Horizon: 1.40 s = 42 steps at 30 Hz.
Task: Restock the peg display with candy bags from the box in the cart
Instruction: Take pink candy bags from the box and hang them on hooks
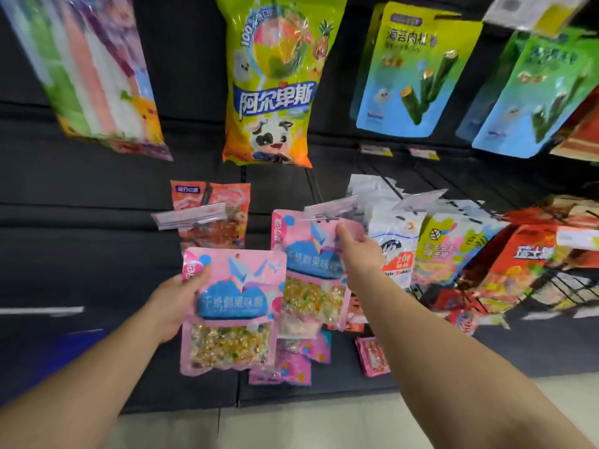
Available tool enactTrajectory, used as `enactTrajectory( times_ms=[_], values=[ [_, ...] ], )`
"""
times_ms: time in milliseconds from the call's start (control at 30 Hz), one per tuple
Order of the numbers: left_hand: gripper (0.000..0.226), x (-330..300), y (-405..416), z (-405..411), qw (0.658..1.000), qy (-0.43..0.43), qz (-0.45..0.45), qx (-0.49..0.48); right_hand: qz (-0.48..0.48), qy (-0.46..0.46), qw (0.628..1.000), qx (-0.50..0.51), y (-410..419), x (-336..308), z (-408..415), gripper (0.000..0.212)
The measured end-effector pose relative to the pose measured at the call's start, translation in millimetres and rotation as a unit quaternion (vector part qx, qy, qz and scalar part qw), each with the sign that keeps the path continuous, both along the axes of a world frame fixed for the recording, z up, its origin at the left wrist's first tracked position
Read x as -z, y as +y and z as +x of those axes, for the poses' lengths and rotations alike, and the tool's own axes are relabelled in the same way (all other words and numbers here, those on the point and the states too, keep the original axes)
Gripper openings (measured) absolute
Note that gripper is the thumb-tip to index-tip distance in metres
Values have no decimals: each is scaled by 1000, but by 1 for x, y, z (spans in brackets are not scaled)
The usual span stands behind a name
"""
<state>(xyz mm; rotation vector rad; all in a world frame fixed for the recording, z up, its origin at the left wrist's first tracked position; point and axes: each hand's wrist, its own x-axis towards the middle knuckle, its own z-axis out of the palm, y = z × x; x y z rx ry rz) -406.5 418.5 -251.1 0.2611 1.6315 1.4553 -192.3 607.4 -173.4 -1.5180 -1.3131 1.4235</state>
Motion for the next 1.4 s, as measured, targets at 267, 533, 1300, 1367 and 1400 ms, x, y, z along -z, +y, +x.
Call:
enactTrajectory(
  times_ms=[267, 533, 1300, 1367, 1400],
  values=[
    [27, -3, 8, 12, 1000, 4, 11, -12, 19, -25, 999, 11, 21, 9, -8, 43],
    [28, -2, 20, 19, 1000, 18, -7, 6, 27, -46, 999, 6, 26, 17, -5, 42],
    [31, -49, 110, 80, 995, 86, 24, 51, -11, 28, 999, -37, 20, 20, 8, 42],
    [32, -53, 118, 84, 994, 100, 16, 44, 15, -14, 999, -28, 25, 13, 8, 45],
    [32, -54, 121, 86, 994, 104, 9, 42, 27, -46, 998, -24, 28, 11, 7, 48]
  ],
)
